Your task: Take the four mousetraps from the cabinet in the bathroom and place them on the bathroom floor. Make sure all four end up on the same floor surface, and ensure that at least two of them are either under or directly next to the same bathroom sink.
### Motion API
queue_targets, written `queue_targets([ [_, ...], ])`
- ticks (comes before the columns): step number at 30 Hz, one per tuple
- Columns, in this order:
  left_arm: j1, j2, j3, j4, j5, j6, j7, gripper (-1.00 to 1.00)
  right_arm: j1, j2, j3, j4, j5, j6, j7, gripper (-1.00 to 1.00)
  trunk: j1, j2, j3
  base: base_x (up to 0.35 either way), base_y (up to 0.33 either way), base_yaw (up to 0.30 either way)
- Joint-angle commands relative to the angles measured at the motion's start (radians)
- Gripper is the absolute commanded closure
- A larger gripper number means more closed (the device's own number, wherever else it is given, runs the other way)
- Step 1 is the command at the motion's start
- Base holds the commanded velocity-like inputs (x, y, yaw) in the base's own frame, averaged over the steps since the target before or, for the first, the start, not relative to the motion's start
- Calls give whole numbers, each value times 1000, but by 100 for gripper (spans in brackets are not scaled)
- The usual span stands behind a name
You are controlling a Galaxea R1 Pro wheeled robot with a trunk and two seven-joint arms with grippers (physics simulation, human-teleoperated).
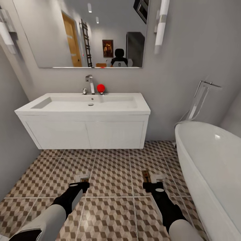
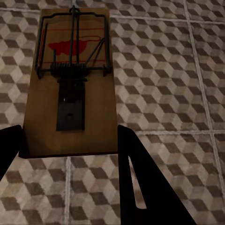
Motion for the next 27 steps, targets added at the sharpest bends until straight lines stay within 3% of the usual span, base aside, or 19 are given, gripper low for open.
queue_targets([
  [1,0,-1,6,0,-7,6,3,100,0,1,-4,-1,8,6,3,100,4,-8,-6,0,0,0],
  [27,0,-6,5,10,-8,6,2,100,0,1,-4,-1,8,6,3,100,103,-190,-129,0,0,0],
])
